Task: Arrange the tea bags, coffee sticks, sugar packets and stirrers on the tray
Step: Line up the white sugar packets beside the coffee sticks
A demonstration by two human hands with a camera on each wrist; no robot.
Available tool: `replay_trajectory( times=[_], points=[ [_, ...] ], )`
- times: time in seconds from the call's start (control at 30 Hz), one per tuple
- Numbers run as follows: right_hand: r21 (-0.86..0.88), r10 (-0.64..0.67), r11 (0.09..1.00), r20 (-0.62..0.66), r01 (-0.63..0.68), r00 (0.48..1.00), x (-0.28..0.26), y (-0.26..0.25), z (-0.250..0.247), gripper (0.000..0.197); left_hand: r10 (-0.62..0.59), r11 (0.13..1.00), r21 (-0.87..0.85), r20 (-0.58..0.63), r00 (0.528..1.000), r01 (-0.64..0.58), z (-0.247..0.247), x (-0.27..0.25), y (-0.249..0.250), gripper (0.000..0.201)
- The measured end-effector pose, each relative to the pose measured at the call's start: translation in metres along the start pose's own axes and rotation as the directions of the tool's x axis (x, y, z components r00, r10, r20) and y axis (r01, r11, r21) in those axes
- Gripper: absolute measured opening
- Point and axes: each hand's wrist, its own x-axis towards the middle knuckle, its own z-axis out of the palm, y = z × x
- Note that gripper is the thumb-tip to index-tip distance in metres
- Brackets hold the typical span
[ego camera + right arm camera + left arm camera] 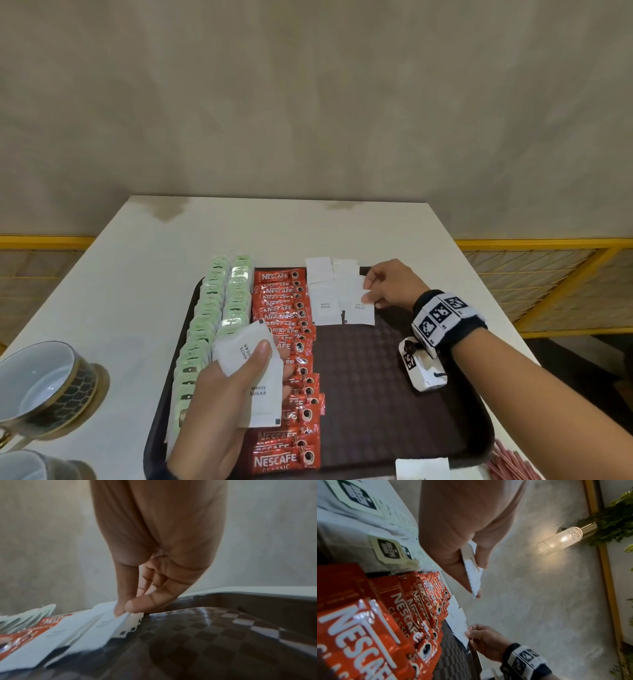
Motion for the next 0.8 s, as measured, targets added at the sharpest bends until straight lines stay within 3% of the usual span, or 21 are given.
replay_trajectory(
  times=[0.2, 0.37, 0.63, 0.8],
  points=[
    [-0.086, -0.065, 0.994, -0.05, 0.061, 0.997, 0.005, -0.006, 0.011, 0.021, 0.005, 1.0, 0.002, 0.017, 1.0, -0.005, 0.008, 0.0, -0.002, 0.026],
    [-0.098, 0.022, 0.994, -0.264, -0.05, 0.964, 0.011, 0.002, 0.017, 0.018, -0.007, 1.0, 0.021, 0.002, 1.0, 0.007, 0.006, 0.001, -0.002, 0.028],
    [0.071, 0.074, 0.996, -0.261, -0.058, 0.963, 0.016, -0.01, 0.029, 0.035, -0.052, 0.998, 0.034, -0.029, 0.998, 0.053, 0.009, -0.002, 0.002, 0.02],
    [0.074, 0.094, 0.994, -0.237, -0.079, 0.967, 0.015, -0.012, 0.029, 0.027, -0.055, 0.998, -0.007, 0.017, 0.998, 0.055, 0.009, -0.002, 0.003, 0.031]
  ],
)
